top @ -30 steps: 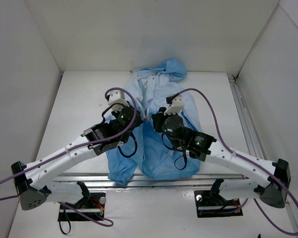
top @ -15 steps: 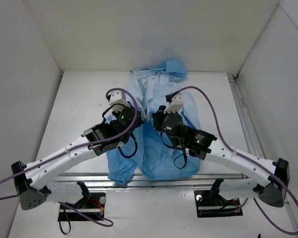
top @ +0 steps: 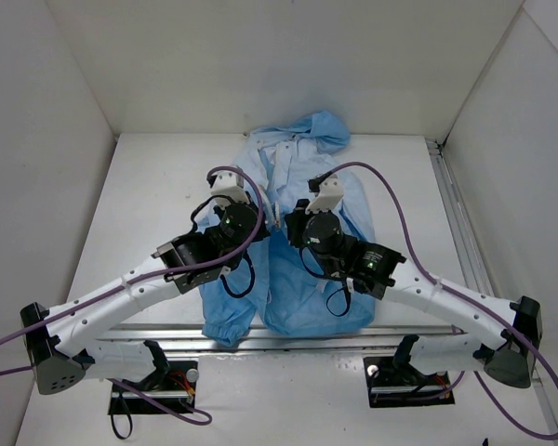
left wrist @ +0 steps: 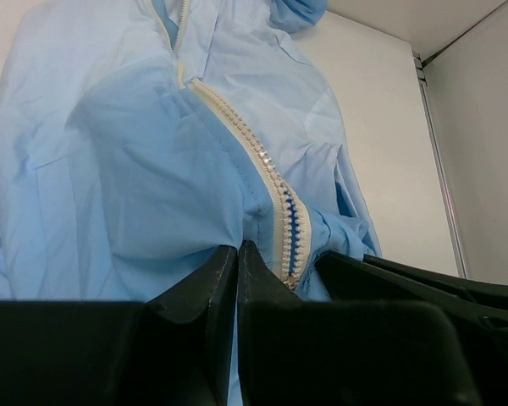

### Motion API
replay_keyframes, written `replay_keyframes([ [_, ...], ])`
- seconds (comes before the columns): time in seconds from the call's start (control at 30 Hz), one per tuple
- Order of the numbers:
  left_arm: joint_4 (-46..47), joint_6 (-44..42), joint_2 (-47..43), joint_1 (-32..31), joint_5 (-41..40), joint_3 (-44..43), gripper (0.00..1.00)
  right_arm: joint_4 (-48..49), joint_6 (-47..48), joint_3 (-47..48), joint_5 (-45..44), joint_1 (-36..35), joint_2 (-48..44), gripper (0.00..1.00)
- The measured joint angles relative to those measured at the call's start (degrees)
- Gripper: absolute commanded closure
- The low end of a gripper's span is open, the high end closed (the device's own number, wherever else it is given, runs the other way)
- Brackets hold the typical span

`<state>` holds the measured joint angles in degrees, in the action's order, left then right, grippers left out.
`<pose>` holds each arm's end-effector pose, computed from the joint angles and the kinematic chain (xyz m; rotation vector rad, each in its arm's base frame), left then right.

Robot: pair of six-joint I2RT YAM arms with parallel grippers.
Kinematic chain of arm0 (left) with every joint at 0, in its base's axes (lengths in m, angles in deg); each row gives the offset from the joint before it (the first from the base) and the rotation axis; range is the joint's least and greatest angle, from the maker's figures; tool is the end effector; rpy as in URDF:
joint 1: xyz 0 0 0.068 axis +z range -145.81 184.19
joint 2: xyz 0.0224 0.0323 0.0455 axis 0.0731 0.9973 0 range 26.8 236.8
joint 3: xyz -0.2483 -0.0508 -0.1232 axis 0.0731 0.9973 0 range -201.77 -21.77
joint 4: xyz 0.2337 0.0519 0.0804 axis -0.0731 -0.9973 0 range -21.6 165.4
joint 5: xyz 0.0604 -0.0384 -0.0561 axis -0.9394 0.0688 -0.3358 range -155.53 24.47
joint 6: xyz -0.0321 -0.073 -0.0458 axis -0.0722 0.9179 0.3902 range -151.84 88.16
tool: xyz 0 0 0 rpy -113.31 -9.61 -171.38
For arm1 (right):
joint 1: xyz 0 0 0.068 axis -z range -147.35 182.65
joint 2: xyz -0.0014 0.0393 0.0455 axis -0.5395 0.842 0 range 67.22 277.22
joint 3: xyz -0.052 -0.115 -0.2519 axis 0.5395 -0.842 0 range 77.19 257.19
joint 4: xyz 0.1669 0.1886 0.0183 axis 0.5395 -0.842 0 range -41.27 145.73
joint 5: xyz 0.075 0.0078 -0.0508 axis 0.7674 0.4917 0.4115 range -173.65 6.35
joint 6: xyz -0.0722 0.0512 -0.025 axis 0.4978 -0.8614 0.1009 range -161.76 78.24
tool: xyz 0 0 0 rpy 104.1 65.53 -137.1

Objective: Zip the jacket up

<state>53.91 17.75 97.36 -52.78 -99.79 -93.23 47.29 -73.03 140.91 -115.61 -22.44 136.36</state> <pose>0.2007 -0.2234 0.3849 -0.2800 1.9061 -0.6986 0.2091 0.2232 0.3717 0.0234 1.8124 0.5786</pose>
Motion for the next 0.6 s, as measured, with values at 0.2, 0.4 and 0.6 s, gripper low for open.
replay_keyframes([
  [0.2, 0.8, -2.2, 0.1, 0.0, 1.7, 0.0, 1.00, -0.9, 0.2, 0.6, 0.2, 0.0, 0.0, 1.00],
  [0.4, 0.8, -3.7, 0.1, 0.0, 1.9, 0.0, 1.00, -1.6, 0.2, 0.8, 0.2, 0.0, 0.0, 1.00],
  [0.6, 0.7, -4.5, 0.1, 0.0, 1.8, 0.0, 1.00, -3.5, 0.1, 2.3, 0.2, -0.2, 0.0, 1.00],
])
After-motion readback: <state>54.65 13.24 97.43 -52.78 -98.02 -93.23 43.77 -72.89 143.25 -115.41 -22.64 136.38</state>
